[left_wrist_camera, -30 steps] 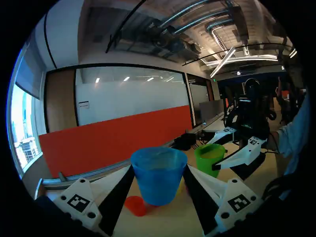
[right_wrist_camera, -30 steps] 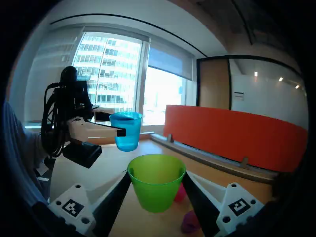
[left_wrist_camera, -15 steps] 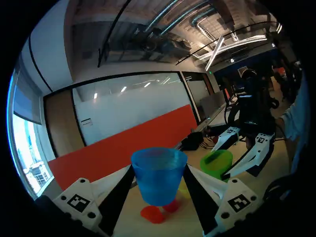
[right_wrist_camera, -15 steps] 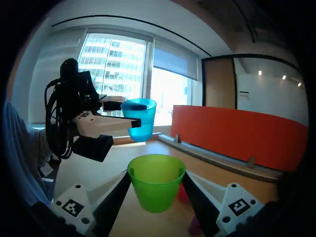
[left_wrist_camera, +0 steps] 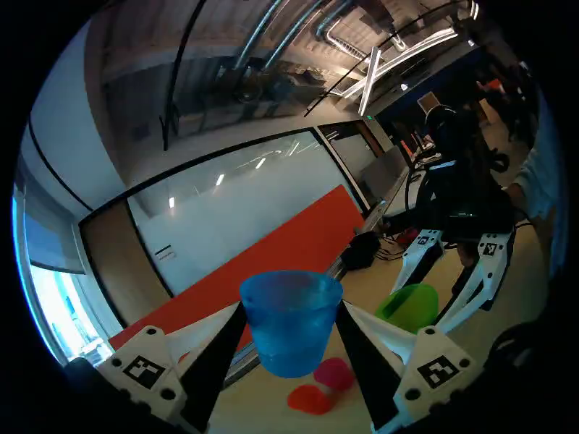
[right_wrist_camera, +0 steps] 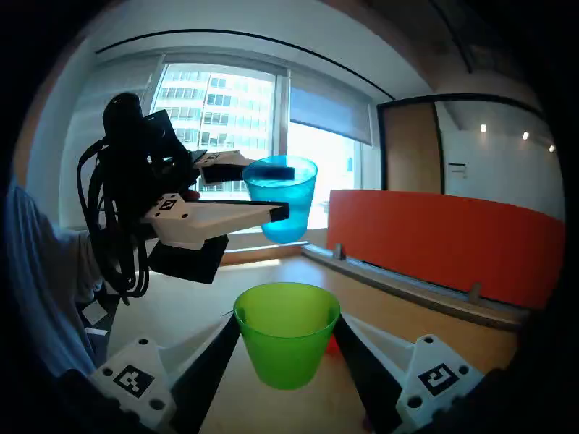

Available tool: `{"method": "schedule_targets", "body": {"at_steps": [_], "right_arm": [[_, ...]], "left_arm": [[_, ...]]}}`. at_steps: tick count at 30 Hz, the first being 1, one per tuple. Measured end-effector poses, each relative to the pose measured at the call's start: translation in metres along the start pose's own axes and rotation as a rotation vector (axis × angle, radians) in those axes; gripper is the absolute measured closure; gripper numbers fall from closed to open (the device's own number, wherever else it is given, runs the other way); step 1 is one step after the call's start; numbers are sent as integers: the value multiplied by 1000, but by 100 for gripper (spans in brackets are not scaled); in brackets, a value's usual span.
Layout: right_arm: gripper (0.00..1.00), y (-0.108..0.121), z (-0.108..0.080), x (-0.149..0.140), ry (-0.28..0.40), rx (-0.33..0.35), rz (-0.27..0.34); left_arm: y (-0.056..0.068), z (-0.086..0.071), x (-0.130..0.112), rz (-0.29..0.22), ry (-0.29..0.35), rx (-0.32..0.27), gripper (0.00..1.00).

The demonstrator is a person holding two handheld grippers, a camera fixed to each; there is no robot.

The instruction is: Pour water

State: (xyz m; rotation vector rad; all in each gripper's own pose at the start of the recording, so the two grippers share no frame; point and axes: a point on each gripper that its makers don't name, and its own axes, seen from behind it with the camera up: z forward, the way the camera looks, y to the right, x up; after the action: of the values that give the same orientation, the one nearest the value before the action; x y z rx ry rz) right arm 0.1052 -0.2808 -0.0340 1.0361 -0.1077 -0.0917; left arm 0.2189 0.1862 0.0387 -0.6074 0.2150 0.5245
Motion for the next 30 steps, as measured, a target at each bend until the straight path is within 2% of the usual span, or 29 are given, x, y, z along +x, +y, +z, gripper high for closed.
{"method": "schedule_targets", "body": {"at_steps": [21, 30], "right_arm": [[9, -3, 5, -3, 5, 15, 8], [9, -4, 5, -2, 10, 14, 7]], "left_arm": [[4, 3, 26, 287, 2, 15, 15], [6, 6, 30, 361, 9, 16, 15]]}}
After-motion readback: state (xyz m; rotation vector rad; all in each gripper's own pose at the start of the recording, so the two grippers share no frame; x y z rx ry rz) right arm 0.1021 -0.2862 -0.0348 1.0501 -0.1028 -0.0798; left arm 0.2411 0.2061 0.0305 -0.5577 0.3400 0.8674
